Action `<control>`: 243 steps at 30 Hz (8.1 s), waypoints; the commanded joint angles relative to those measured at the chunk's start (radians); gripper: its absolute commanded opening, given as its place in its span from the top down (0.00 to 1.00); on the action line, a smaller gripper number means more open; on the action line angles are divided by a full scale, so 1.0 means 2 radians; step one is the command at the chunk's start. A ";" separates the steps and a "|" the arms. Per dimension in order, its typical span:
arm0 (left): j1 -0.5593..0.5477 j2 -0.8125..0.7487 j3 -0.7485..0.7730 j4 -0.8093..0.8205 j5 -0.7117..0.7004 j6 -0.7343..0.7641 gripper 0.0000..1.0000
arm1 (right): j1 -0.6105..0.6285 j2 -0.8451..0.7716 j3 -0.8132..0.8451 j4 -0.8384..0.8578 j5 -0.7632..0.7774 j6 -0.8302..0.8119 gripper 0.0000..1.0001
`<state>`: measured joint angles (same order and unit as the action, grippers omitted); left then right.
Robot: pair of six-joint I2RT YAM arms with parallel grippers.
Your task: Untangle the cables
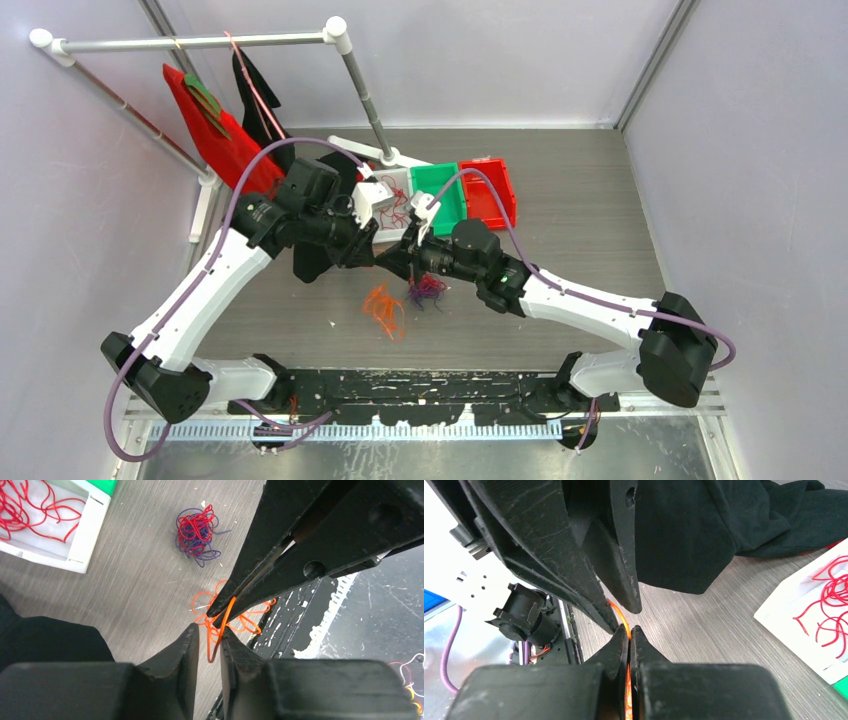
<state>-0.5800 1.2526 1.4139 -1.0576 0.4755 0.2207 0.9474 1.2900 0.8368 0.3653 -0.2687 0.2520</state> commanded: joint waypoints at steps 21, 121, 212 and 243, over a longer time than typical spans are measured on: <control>0.001 0.005 0.123 -0.076 0.131 -0.059 1.00 | 0.006 0.065 0.014 0.147 0.173 0.053 0.61; -0.004 -0.023 0.229 -0.018 -0.076 -0.038 1.00 | 0.080 -0.087 0.049 0.092 0.042 -0.004 0.36; -0.007 0.034 0.450 0.131 -0.111 0.001 1.00 | 0.175 -0.035 -0.057 0.072 0.275 -0.078 0.24; -0.006 0.012 0.397 0.073 -0.053 -0.021 1.00 | 0.047 -0.053 0.127 -0.052 0.195 -0.079 0.34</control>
<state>-0.5900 1.3010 2.2196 -0.9043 0.3138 0.2150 1.0412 1.1675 1.0199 0.2554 0.1761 0.1139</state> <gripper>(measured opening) 0.011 0.664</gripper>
